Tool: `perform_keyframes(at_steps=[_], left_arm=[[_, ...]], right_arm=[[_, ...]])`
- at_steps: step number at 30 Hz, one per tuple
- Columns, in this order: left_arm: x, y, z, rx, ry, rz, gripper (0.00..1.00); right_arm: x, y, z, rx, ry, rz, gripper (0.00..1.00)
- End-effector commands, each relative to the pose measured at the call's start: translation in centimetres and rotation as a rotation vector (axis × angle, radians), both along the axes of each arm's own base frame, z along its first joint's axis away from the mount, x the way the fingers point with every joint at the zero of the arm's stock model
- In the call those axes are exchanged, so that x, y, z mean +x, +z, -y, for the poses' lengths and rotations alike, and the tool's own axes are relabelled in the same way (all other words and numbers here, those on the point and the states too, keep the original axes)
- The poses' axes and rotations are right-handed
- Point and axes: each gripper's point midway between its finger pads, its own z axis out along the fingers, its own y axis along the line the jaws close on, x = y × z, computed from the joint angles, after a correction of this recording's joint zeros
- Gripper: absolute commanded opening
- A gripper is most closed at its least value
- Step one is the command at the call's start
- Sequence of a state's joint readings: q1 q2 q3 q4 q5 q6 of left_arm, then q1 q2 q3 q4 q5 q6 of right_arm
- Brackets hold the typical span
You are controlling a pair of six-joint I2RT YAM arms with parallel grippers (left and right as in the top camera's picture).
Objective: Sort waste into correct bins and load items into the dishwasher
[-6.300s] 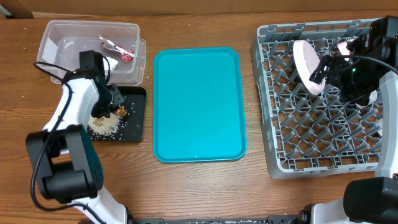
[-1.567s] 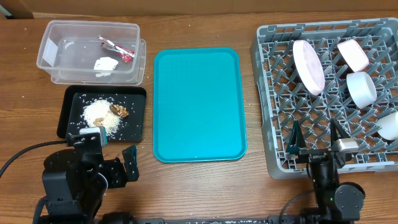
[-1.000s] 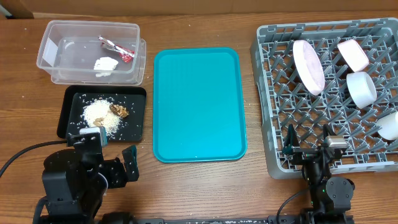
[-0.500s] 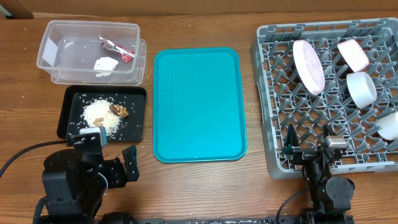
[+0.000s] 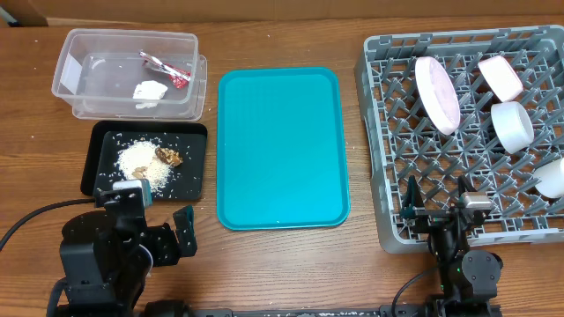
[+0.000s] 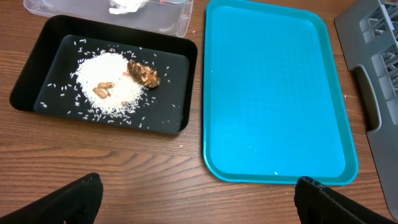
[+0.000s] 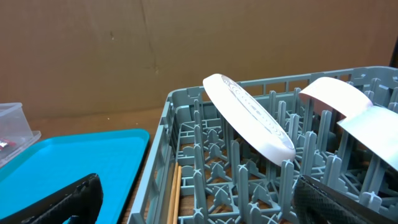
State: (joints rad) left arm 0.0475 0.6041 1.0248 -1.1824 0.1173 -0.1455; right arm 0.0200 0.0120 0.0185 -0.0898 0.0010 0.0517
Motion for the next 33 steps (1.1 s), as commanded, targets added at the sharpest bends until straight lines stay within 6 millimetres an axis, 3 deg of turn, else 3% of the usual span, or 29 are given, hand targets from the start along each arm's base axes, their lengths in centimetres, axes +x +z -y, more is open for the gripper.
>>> perform_keyframes(at_steps=[1,6,13,19,30,33], left_arm=[[-0.2,-0.1,0.1,0.010,-0.016,0.006,1.00],[0.3,-0.8,-0.4,0.032,0.006,0.042,1.00],[3.1,-4.5,0.6,0.034,-0.046,0.341,1.00],[4.7,-6.3,0.9,0.007,-0.040,0.537,1.00],[6.4,-5.3,0.2,0.096,-0.022,0.828,1.00],[6.7,-6.4,0.1,0.140,-0.034,0.810,1.00]], right_arm=[[0.0,-0.2,0.1,-0.002,-0.008,0.005,1.00],[0.0,-0.2,0.1,-0.002,-0.008,0.005,1.00],[0.0,-0.2,0.1,-0.002,-0.008,0.005,1.00],[0.0,-0.2,0.1,-0.002,-0.008,0.005,1.00],[0.0,-0.2,0.1,-0.002,-0.008,0.005,1.00],[0.0,-0.2,0.1,-0.002,-0.008,0.005,1.00]])
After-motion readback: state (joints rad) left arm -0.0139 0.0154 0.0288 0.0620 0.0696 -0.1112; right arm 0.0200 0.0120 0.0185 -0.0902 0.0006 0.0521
